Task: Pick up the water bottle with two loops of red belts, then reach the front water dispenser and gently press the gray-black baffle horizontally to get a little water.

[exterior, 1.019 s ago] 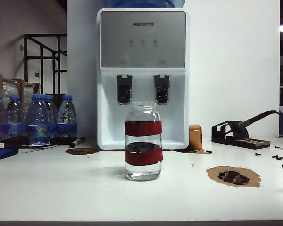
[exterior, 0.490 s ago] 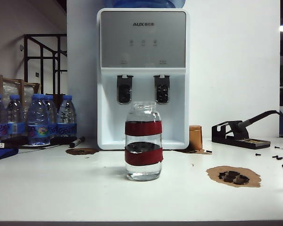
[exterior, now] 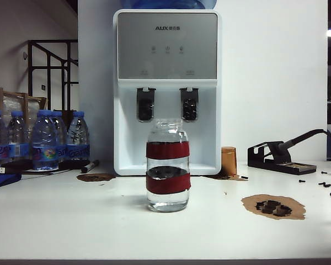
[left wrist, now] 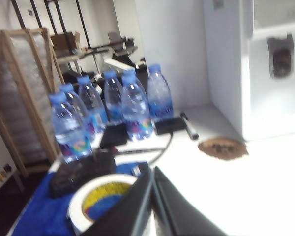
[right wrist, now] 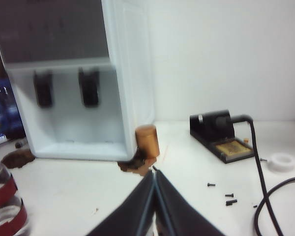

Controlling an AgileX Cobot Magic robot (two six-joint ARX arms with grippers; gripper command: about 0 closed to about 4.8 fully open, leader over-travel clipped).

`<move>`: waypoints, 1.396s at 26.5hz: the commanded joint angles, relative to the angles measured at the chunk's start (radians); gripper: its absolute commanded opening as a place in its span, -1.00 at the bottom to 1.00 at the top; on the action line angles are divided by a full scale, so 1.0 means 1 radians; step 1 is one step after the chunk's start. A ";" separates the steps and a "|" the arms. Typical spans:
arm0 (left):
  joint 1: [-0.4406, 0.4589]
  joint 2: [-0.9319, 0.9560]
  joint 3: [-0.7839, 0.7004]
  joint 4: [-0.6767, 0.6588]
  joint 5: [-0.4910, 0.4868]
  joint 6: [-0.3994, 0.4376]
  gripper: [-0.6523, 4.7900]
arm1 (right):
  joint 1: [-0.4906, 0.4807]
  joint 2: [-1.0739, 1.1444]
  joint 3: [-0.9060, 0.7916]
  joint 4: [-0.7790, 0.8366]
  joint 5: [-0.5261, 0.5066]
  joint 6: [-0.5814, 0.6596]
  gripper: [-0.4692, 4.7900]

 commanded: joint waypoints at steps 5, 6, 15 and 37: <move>0.006 -0.001 -0.097 0.024 0.050 0.000 -0.78 | -0.001 0.000 -0.004 0.000 0.225 -0.034 -0.84; 0.011 -0.001 -0.098 0.015 0.064 0.001 -0.78 | -0.002 0.000 -0.004 -0.006 0.258 -0.035 -0.84; 0.185 -0.001 -0.098 -0.043 0.207 0.000 -0.78 | -0.005 -0.001 -0.004 -0.027 0.247 -0.044 -0.84; 0.214 -0.001 -0.098 -0.043 0.279 0.000 -0.78 | -0.005 0.000 -0.004 -0.119 0.247 -0.043 -0.84</move>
